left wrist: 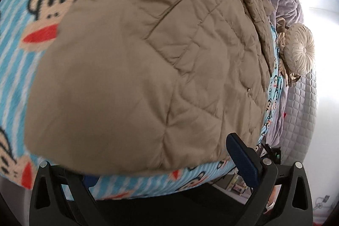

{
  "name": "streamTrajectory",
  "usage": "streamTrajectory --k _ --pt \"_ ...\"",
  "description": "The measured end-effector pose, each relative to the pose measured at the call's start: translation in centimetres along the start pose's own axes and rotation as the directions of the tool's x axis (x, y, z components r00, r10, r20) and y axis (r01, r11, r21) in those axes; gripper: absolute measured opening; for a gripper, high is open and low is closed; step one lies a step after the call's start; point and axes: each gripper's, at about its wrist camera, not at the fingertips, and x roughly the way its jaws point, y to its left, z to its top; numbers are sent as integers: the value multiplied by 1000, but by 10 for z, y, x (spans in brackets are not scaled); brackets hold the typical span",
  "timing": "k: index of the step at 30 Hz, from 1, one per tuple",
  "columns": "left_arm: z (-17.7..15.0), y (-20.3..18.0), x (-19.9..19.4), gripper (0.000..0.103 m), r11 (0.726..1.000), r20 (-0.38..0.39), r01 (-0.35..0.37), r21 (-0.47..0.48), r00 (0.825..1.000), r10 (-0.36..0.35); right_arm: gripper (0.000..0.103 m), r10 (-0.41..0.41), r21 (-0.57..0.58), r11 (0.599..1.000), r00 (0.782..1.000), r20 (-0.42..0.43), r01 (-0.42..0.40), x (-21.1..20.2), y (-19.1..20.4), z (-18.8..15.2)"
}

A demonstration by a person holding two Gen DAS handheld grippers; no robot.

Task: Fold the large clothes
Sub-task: 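Grasp the jacket hem with the left tool while the right tool grasps it too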

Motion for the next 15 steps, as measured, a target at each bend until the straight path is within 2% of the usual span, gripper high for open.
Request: streamTrajectory --k 7,8,9,10,12,14,15 --pt "6 -6 8 101 997 -3 -64 30 998 64 102 41 25 999 999 -3 -41 11 -3 4" --pt "6 -6 8 90 997 7 -67 33 998 66 99 55 29 998 998 -3 -55 11 -4 4" --pt "6 -8 6 75 996 18 -78 38 997 78 89 62 33 997 998 -1 -62 11 -3 2" --pt "7 -9 5 67 995 22 -90 42 996 89 77 67 36 997 998 2 -67 11 -3 2" --pt "9 -9 2 29 995 30 -86 46 996 84 35 38 43 998 999 -5 -38 9 -7 1" --pt "11 -10 -4 19 997 46 -63 54 997 60 14 59 48 997 998 -11 -59 9 -8 1" --pt "12 -14 -9 15 997 61 -51 66 997 47 11 61 44 997 998 -8 -61 8 -6 1"
